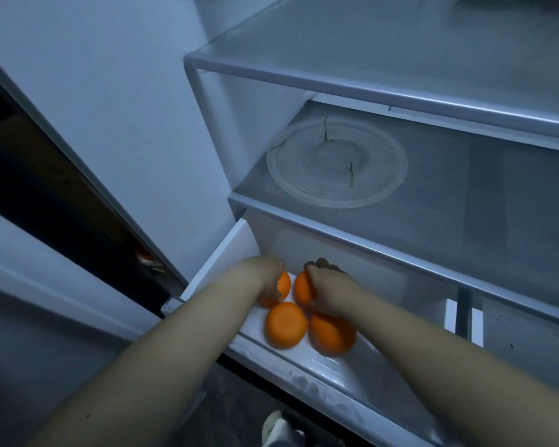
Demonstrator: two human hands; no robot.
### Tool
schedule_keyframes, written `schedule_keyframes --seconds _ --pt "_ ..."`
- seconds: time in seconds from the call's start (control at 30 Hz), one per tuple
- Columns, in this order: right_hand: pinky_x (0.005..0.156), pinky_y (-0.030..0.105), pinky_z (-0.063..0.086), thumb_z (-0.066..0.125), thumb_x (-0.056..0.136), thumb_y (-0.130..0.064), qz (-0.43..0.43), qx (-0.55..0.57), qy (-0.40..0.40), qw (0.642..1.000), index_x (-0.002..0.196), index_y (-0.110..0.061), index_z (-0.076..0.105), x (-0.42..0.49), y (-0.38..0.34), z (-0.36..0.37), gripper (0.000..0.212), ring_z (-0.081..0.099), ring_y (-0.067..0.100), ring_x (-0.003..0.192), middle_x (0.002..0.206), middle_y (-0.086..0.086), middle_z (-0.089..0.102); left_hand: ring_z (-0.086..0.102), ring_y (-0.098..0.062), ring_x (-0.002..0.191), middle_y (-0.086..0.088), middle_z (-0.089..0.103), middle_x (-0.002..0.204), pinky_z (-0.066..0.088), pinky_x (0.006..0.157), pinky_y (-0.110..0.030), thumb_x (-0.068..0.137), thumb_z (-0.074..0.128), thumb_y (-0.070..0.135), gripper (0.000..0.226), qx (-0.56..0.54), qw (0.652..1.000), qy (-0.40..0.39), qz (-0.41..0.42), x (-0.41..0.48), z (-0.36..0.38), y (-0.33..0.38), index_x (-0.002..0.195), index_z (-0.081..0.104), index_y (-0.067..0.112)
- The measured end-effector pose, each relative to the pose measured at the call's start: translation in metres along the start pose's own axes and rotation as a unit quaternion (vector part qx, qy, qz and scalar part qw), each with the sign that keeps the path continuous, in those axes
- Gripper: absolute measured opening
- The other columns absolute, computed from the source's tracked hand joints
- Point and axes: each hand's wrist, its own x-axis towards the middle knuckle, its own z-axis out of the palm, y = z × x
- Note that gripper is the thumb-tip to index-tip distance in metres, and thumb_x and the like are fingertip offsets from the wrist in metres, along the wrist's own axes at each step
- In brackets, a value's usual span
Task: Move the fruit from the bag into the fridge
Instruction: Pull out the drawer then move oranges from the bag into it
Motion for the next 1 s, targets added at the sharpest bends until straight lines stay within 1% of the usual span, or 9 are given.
schedule_keyframes --seconds 0.13,0.27,0.33,0.4,0.5,0.6,0.73,0.83,1.0 --pt "0.089 0.035 0.044 0.070 0.077 -0.036 -0.018 -0.001 0.016 1.000 0.140 -0.016 0.028 -0.002 -0.001 0.004 0.079 0.047 0.029 0.114 0.130 0.011 0.041 0.047 -0.030 0.123 -0.009 0.041 0.142 0.042 0.100 -0.041 0.082 0.067 0.041 0.073 0.001 1.000 0.003 0.005 0.000 0.001 0.001 0.141 0.033 0.016" --pt "0.095 0.038 0.043 0.066 0.081 -0.039 -0.028 -0.019 0.026 0.999 0.143 -0.015 0.027 -0.009 -0.005 -0.001 0.077 0.042 0.029 0.122 0.137 0.012 0.038 0.037 -0.030 0.132 -0.008 0.029 0.151 0.036 0.106 -0.042 0.083 0.064 0.043 0.084 -0.012 1.000 0.021 0.018 -0.010 -0.007 0.003 0.148 0.018 0.017" --pt "0.094 0.040 0.043 0.061 0.085 -0.038 -0.047 -0.036 0.054 0.997 0.141 -0.013 0.030 -0.017 -0.012 -0.011 0.069 0.040 0.030 0.123 0.138 0.013 0.038 0.036 -0.028 0.132 -0.009 0.029 0.149 0.036 0.105 -0.042 0.085 0.060 0.045 0.079 -0.028 0.997 0.072 0.028 -0.027 -0.017 0.003 0.147 0.021 0.016" --pt "0.093 0.039 0.042 0.053 0.090 -0.038 -0.072 -0.052 0.098 0.991 0.138 -0.012 0.035 -0.029 -0.022 -0.028 0.057 0.041 0.029 0.123 0.137 0.012 0.040 0.037 -0.025 0.131 -0.007 0.033 0.147 0.035 0.105 -0.040 0.087 0.056 0.046 0.072 -0.082 0.988 0.125 0.034 -0.055 -0.027 0.001 0.145 0.026 0.018" --pt "0.094 0.038 0.042 0.044 0.094 -0.043 -0.125 -0.039 0.163 0.978 0.138 -0.016 0.038 -0.057 -0.039 -0.057 0.052 0.046 0.024 0.124 0.138 0.007 0.045 0.039 -0.014 0.131 0.003 0.038 0.146 0.034 0.105 -0.031 0.088 0.055 0.046 0.063 -0.209 0.949 0.231 0.039 -0.113 -0.035 0.000 0.144 0.031 0.026" --pt "0.098 0.035 0.040 0.046 0.094 -0.041 -0.198 -0.005 0.237 0.951 0.140 -0.018 0.036 -0.089 -0.057 -0.083 0.053 0.043 0.020 0.127 0.141 0.003 0.043 0.039 -0.006 0.129 0.009 0.039 0.143 0.034 0.103 -0.026 0.089 0.052 0.048 0.059 -0.260 0.907 0.330 0.021 -0.173 -0.039 0.002 0.143 0.032 0.031" --pt "0.099 0.026 0.032 0.047 0.093 -0.041 -0.276 0.056 0.334 0.899 0.141 -0.016 0.035 -0.133 -0.080 -0.102 0.055 0.038 0.016 0.131 0.144 0.001 0.040 0.037 0.004 0.127 0.019 0.036 0.143 0.036 0.100 -0.025 0.089 0.045 0.054 0.058 -0.340 0.861 0.378 -0.010 -0.250 -0.031 0.013 0.142 0.029 0.037" --pt "0.098 0.022 0.032 0.046 0.092 -0.043 -0.334 0.104 0.350 0.869 0.137 -0.019 0.042 -0.164 -0.102 -0.103 0.051 0.041 0.011 0.127 0.137 -0.004 0.047 0.032 0.006 0.127 0.024 0.028 0.145 0.032 0.097 -0.019 0.090 0.040 0.056 0.057 -0.299 0.857 0.418 -0.044 -0.308 -0.016 0.025 0.143 0.028 0.038" --pt "0.090 0.013 0.031 0.049 0.094 -0.038 -0.459 0.100 0.323 0.822 0.132 -0.017 0.047 -0.217 -0.171 -0.081 0.043 0.045 0.007 0.117 0.127 -0.004 0.051 0.028 0.005 0.129 0.024 0.025 0.146 0.031 0.101 -0.023 0.089 0.036 0.060 0.058 -0.235 0.841 0.467 -0.142 -0.397 0.025 0.033 0.143 0.026 0.040"
